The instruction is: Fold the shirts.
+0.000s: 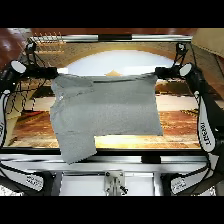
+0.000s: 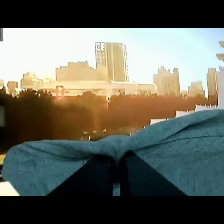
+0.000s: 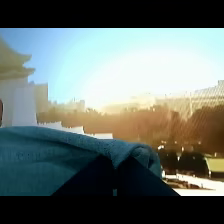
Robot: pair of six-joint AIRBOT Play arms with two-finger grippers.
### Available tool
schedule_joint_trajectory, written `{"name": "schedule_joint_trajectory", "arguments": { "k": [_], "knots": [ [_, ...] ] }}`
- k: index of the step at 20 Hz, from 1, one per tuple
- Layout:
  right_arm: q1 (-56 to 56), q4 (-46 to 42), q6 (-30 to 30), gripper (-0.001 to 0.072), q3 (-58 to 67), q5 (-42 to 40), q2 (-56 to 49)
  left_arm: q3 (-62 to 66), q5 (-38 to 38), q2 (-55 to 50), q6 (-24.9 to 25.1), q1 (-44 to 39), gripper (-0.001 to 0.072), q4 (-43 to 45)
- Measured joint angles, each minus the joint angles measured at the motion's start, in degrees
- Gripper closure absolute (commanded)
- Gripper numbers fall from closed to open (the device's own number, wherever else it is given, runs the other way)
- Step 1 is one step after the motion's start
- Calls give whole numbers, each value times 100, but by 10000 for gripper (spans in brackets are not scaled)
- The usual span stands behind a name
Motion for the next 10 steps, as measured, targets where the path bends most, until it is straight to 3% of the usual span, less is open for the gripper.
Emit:
{"name": "schedule_joint_trajectory", "arguments": {
  "k": [3, 5, 10],
  "knots": [
    [63, 13, 24, 645, -7, -387, -238, 181, 332, -415, -55, -17, 664, -103],
    [72, 9, 33, 645, -9, -323, -297, 240, 157, -549, -63, -26, 665, -138],
    [-13, -299, -94, 645, -7, 796, -98, 289, -1705, -378, -61, 28, 665, 632]
  ]
}}
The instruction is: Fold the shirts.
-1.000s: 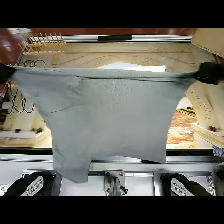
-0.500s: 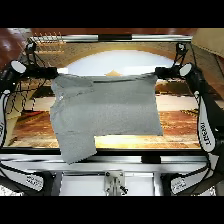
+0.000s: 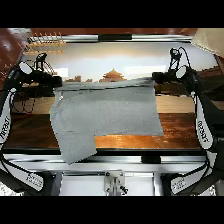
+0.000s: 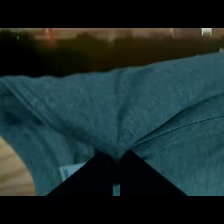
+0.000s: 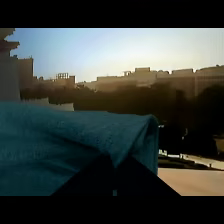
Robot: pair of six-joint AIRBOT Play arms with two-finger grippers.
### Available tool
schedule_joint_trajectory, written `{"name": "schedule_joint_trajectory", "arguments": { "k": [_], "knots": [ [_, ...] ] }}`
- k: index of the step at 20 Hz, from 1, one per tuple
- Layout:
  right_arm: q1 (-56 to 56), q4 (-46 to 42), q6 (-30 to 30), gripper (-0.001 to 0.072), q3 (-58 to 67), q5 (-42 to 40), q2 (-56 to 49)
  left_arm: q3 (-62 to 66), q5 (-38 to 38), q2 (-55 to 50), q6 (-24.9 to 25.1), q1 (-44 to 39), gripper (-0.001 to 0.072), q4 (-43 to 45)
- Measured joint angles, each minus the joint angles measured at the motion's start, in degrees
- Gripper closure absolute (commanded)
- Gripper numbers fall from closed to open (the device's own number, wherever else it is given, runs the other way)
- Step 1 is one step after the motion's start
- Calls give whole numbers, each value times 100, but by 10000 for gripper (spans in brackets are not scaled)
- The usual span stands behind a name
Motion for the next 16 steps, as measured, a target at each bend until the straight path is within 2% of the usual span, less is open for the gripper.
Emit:
{"name": "schedule_joint_trajectory", "arguments": {
  "k": [3, 5, 12, 13, 14, 15, 16],
  "knots": [
    [-81, -170, -31, 645, -7, 892, 57, -72, -984, 111, 4, 17, 665, 284],
    [-103, -284, -39, 645, -9, 1338, 15, -315, -1338, 144, 2, 15, 665, 372],
    [-122, -332, 103, 645, -9, 2096, -254, -968, -1600, 179, -39, 11, 664, 472],
    [-122, -330, 109, 623, -9, 2138, -275, -992, -1609, 179, -42, 11, 663, 476],
    [-125, -323, 142, 479, -9, 2201, -293, -1012, -1615, 179, -61, 11, 629, 476],
    [-125, -295, 166, 296, -9, 2225, -304, -1025, -1626, 179, -90, 11, 423, 481],
    [-127, -267, 170, 254, -9, 2293, -306, -1032, -1644, 179, -142, 11, 160, 498]
  ]
}}
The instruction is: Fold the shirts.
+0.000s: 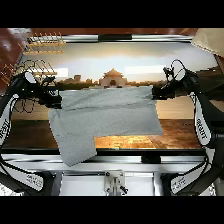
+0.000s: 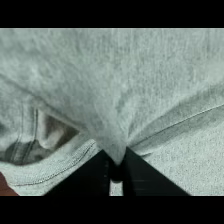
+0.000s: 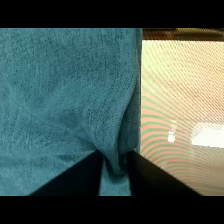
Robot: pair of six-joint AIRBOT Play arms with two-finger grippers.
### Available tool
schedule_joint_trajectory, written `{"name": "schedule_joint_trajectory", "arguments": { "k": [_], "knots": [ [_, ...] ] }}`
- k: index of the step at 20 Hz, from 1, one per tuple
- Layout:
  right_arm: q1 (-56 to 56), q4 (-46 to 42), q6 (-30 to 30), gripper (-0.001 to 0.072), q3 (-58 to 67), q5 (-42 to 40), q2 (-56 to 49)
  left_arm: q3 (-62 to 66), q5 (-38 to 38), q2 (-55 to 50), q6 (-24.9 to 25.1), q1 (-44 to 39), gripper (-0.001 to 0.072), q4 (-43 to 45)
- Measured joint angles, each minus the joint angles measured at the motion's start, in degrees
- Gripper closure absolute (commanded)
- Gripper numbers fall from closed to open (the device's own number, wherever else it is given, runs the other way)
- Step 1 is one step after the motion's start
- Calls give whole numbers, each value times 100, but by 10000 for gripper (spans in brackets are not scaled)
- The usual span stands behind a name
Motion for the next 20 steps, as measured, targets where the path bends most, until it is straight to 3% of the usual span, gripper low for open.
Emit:
{"name": "schedule_joint_trajectory", "arguments": {
  "k": [1, 6, 10, 15, 20],
  "knots": [
    [-2, 66, -2, 254, 0, 94, 4, 7, -39, 0, -68, 4, 113, 2],
    [-162, -210, -129, 252, 0, 1305, 452, 90, -625, 354, -385, 210, 114, -61],
    [-796, -476, -177, 252, -269, 2179, 1213, -1161, -848, 1537, -431, 669, 115, -466],
    [-1661, -326, -409, 253, -1266, 2439, 2225, -4234, -186, 3491, 306, 1572, 115, -1259],
    [-1875, 166, -518, 253, -1792, 2267, 2599, -5668, 472, 4054, 1019, 2116, 115, -1733]
  ]
}}
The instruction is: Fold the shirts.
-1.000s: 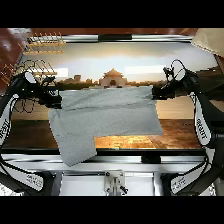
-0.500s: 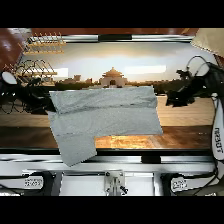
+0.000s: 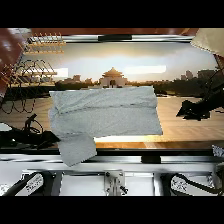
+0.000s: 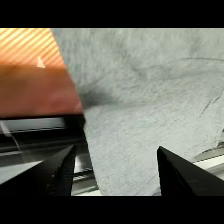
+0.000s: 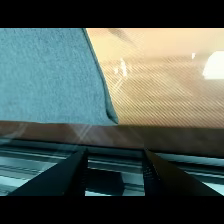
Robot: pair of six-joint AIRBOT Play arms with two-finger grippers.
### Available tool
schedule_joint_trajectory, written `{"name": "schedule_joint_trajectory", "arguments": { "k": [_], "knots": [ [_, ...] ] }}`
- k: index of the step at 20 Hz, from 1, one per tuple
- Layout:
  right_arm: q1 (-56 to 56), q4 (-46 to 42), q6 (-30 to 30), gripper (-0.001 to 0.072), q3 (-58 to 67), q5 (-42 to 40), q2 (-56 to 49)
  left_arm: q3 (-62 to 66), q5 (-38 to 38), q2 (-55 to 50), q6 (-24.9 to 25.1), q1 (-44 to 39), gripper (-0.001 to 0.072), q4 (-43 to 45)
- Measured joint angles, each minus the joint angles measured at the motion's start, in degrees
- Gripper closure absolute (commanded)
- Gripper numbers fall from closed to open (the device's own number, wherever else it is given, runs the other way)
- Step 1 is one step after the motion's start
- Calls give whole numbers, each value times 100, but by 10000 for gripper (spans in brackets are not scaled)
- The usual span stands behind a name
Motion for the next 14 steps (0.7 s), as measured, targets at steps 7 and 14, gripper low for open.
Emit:
{"name": "schedule_joint_trajectory", "arguments": {
  "k": [7, 14],
  "knots": [
    [-13, 337, -17, 252, -125, -136, 83, -348, 522, -299, 367, -168, 512, -286],
    [-15, 306, 105, 56, -844, -157, 92, -367, 566, -413, 549, -367, 664, -570]
  ]
}}
